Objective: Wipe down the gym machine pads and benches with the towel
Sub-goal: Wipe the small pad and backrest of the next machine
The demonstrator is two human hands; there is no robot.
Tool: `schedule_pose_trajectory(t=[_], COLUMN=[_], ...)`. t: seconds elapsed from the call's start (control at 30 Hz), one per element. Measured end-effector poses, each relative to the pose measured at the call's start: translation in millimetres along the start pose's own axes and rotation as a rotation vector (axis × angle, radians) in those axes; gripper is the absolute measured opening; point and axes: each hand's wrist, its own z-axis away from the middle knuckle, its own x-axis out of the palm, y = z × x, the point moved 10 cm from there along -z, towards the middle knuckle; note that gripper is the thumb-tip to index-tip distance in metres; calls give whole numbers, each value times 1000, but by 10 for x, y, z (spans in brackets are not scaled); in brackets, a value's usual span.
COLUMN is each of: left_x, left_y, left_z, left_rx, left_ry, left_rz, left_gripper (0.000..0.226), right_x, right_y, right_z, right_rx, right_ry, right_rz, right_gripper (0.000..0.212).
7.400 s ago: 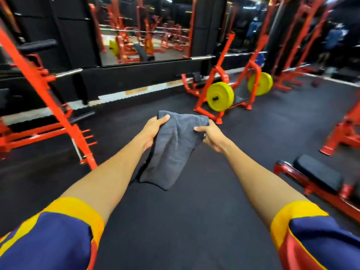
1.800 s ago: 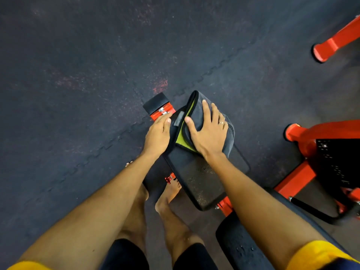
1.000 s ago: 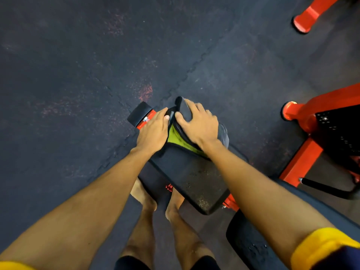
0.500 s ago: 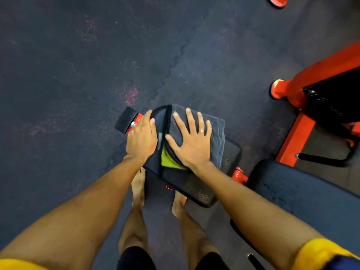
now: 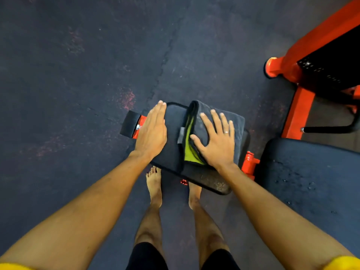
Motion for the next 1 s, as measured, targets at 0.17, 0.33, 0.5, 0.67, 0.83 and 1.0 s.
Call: schedule_pose_trajectory(t=[0.17, 0.33, 0.5, 0.67, 0.83, 1.0], left_x=[17, 3, 28, 137, 257, 313], left_y=[113, 197, 343, 530, 500, 563], left_z=[-117, -188, -281, -385, -386, -365], left_rx=[103, 183, 255, 301, 286, 299], left_ry=[-34, -76, -62, -80, -60, -77], left_rz=[-18, 0, -92, -150, -245, -375], left_gripper=[60, 52, 58, 54, 45, 52], right_x=[52, 87, 67, 58, 108, 39], right_y=[111, -377, -45, 371, 49, -10], right_z=[-442, -290, 351, -99, -467, 164], right_rx=[471, 287, 214, 522, 547, 129], right_ry=[-45, 9, -18, -66, 9, 11], right_rz=[-144, -32, -46, -32, -60, 46], right_gripper=[70, 73, 83, 78, 61, 73])
